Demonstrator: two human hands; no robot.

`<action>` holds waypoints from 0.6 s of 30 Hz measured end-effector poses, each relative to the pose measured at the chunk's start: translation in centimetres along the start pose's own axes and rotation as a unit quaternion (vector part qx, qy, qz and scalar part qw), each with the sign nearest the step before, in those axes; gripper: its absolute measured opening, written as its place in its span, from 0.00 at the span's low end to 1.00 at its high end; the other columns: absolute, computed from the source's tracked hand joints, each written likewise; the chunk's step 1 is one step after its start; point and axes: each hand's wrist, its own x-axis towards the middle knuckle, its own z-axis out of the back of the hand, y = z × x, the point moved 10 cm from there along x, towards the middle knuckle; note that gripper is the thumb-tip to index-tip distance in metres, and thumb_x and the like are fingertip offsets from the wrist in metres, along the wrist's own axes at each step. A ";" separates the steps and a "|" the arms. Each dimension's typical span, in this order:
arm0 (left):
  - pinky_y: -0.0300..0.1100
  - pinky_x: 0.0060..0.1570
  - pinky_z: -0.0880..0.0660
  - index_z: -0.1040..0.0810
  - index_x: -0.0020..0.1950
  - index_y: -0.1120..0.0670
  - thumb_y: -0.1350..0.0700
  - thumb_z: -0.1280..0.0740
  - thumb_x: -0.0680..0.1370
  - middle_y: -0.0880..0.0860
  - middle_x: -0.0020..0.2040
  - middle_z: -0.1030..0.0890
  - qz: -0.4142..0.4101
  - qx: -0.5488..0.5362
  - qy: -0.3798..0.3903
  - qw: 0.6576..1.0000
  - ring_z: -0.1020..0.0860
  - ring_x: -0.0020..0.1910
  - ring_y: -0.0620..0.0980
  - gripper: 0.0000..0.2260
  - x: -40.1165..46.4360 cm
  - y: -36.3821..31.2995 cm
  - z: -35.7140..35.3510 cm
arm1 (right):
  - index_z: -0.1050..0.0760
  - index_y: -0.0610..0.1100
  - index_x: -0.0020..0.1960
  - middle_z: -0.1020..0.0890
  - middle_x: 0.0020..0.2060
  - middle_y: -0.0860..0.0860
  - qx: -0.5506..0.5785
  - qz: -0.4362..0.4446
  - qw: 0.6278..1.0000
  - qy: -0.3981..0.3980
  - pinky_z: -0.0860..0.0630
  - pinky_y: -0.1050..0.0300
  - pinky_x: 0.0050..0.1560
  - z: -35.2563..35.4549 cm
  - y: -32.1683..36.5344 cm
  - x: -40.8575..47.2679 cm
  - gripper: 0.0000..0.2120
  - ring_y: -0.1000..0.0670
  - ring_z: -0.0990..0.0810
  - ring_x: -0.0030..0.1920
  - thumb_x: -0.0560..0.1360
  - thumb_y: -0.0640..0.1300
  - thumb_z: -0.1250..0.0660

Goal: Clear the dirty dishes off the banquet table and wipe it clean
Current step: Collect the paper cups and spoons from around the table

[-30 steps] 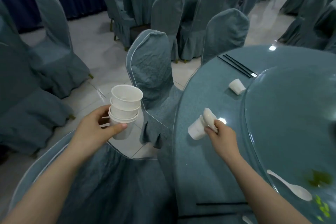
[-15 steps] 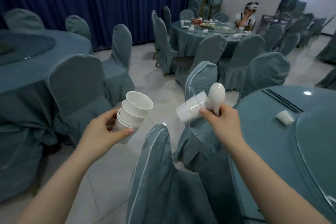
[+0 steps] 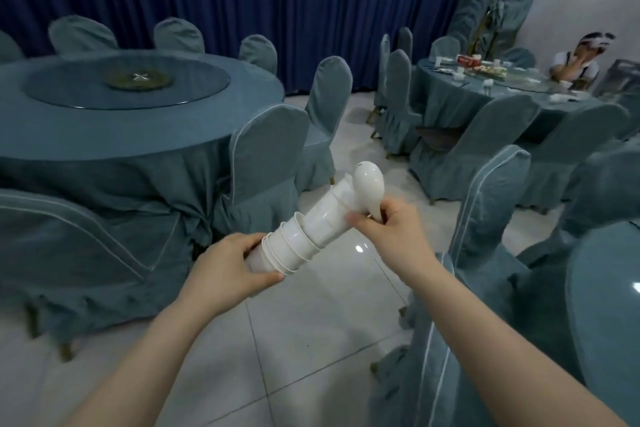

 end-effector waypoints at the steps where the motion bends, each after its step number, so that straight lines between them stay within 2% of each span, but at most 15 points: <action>1: 0.39 0.44 0.29 0.24 0.62 0.39 0.40 0.25 0.62 0.43 0.50 0.22 0.008 0.006 -0.004 1.000 0.24 0.47 0.43 0.29 0.1 0.8 0.5 | 0.30 0.48 0.29 0.34 0.26 0.54 0.001 -0.002 1.000 0.009 0.38 0.58 0.32 -1.1 0.1 0.5 0.16 0.55 0.37 0.29 0.71 0.40 0.28; 4: 0.34 0.38 0.33 0.24 0.62 0.39 0.38 0.26 0.61 0.41 0.49 0.23 0.027 0.016 -0.007 0.999 0.25 0.45 0.42 0.30 0.5 2.7 1.3 | 0.28 0.50 0.28 0.33 0.23 0.59 0.009 -0.004 0.999 0.045 0.38 0.66 0.29 -4.0 0.0 1.8 0.16 0.59 0.37 0.26 0.71 0.40 0.29; 6: 0.31 0.37 0.34 0.24 0.62 0.39 0.37 0.27 0.61 0.40 0.49 0.24 0.030 0.013 -0.006 0.999 0.25 0.44 0.41 0.30 1.1 3.6 1.5 | 0.28 0.48 0.30 0.33 0.24 0.59 0.012 -0.016 0.996 0.088 0.39 0.64 0.30 -6.4 -0.6 2.6 0.14 0.59 0.37 0.27 0.73 0.40 0.30; 9: 0.30 0.37 0.34 0.24 0.61 0.39 0.37 0.27 0.61 0.41 0.50 0.23 0.036 0.006 -0.004 0.999 0.25 0.44 0.40 0.29 2.9 5.0 1.5 | 0.30 0.51 0.30 0.35 0.23 0.59 0.054 -0.050 0.987 0.139 0.40 0.63 0.30 -9.7 -2.5 4.0 0.18 0.58 0.38 0.26 0.76 0.38 0.36; 11: 0.29 0.37 0.34 0.24 0.61 0.39 0.37 0.27 0.60 0.41 0.50 0.23 0.045 0.011 0.000 0.999 0.26 0.44 0.39 0.29 4.6 6.0 1.3 | 0.32 0.46 0.34 0.35 0.23 0.57 0.078 -0.076 0.983 0.149 0.42 0.59 0.31 -10.7 -4.0 5.4 0.14 0.55 0.39 0.26 0.77 0.37 0.37; 14: 0.35 0.39 0.31 0.23 0.60 0.39 0.37 0.28 0.60 0.40 0.50 0.22 0.045 0.019 0.007 0.999 0.24 0.45 0.40 0.29 8.2 6.9 0.5 | 0.29 0.39 0.38 0.35 0.24 0.56 0.073 -0.081 0.983 0.150 0.41 0.58 0.31 -11.1 -5.7 8.8 0.09 0.55 0.38 0.26 0.77 0.38 0.36; 18: 0.39 0.45 0.25 0.22 0.59 0.38 0.35 0.30 0.58 0.39 0.50 0.20 0.033 0.013 0.026 0.999 0.22 0.46 0.39 0.29 15.7 6.6 -1.2 | 0.27 0.31 0.41 0.35 0.25 0.55 0.082 -0.071 0.988 0.113 0.40 0.59 0.31 -9.5 -8.2 15.0 0.12 0.55 0.38 0.27 0.76 0.41 0.34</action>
